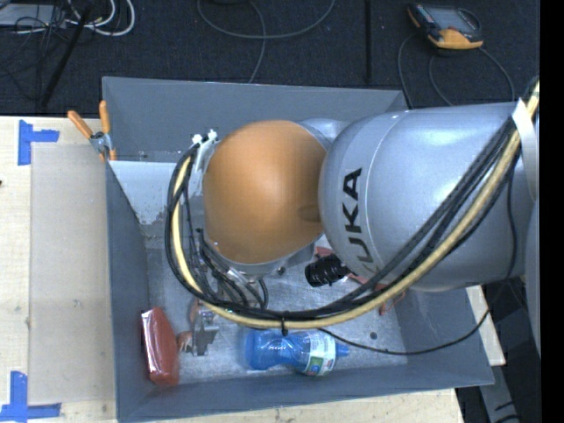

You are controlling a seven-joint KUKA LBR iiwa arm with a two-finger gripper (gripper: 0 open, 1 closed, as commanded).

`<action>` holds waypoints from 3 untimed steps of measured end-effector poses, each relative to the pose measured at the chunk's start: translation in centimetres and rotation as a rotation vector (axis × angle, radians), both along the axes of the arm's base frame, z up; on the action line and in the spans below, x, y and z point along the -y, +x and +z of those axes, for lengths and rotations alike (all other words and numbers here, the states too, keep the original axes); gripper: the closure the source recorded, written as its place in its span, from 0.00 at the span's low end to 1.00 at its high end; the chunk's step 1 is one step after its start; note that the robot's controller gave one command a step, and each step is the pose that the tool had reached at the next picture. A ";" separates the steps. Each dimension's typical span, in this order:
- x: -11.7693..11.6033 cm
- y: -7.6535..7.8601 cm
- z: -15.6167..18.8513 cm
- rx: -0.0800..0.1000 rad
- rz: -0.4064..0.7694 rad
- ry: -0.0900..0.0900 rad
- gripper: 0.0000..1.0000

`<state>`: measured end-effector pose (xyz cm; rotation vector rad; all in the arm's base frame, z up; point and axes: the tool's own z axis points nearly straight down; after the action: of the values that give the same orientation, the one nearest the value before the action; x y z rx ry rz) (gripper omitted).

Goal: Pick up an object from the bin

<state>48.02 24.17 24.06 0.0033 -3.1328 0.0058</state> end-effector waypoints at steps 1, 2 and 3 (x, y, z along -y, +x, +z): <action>0.1 0.2 0.4 0.007 -0.004 0.003 0.00; 1.5 2.8 -4.2 0.009 0.171 0.005 0.00; 2.5 7.0 -12.0 0.012 0.291 0.006 0.00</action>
Offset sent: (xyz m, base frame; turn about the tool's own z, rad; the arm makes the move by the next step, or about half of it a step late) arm 0.0974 -0.0583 -0.1706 -0.6290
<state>55.00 21.63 12.08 0.4588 -3.1121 -0.0009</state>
